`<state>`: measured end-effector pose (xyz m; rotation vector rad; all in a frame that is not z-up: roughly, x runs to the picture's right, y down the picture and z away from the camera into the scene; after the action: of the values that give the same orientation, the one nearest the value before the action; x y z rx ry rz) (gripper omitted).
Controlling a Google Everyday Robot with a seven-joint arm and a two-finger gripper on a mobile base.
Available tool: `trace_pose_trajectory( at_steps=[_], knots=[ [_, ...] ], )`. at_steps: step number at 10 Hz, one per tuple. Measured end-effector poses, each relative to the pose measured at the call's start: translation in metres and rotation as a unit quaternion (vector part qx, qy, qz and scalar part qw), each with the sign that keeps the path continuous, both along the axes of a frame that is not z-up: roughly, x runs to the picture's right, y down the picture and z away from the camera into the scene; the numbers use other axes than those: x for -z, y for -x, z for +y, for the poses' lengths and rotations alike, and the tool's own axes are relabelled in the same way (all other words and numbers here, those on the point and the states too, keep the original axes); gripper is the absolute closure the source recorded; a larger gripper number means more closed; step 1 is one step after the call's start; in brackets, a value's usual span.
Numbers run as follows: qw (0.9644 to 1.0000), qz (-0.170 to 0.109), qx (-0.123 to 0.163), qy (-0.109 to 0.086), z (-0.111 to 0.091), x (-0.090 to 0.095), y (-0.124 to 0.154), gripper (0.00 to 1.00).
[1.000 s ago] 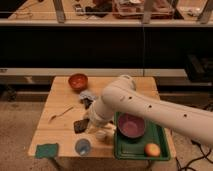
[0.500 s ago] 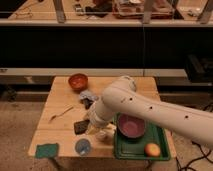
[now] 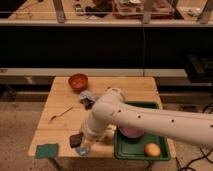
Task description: Place eraser in plastic cup
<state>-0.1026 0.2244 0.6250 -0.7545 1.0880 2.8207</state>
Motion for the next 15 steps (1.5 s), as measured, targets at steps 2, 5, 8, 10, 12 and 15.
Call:
trace_pose_trajectory(
  at_steps=[2, 5, 8, 10, 12, 15],
  knots=[
    [1.0000, 0.001, -0.003, 0.009, 0.013, -0.008, 0.005, 0.77],
    [0.9998, -0.006, -0.017, 0.005, 0.015, -0.019, 0.012, 0.77],
    [0.9999, -0.006, -0.011, 0.010, 0.023, -0.035, 0.019, 0.77],
    [0.9998, -0.007, -0.013, 0.015, 0.028, -0.046, 0.021, 0.76],
    [0.9997, -0.011, -0.014, 0.015, 0.030, -0.049, 0.021, 0.66],
    [0.9999, -0.006, -0.006, 0.010, 0.031, -0.053, 0.021, 0.56]
  ],
)
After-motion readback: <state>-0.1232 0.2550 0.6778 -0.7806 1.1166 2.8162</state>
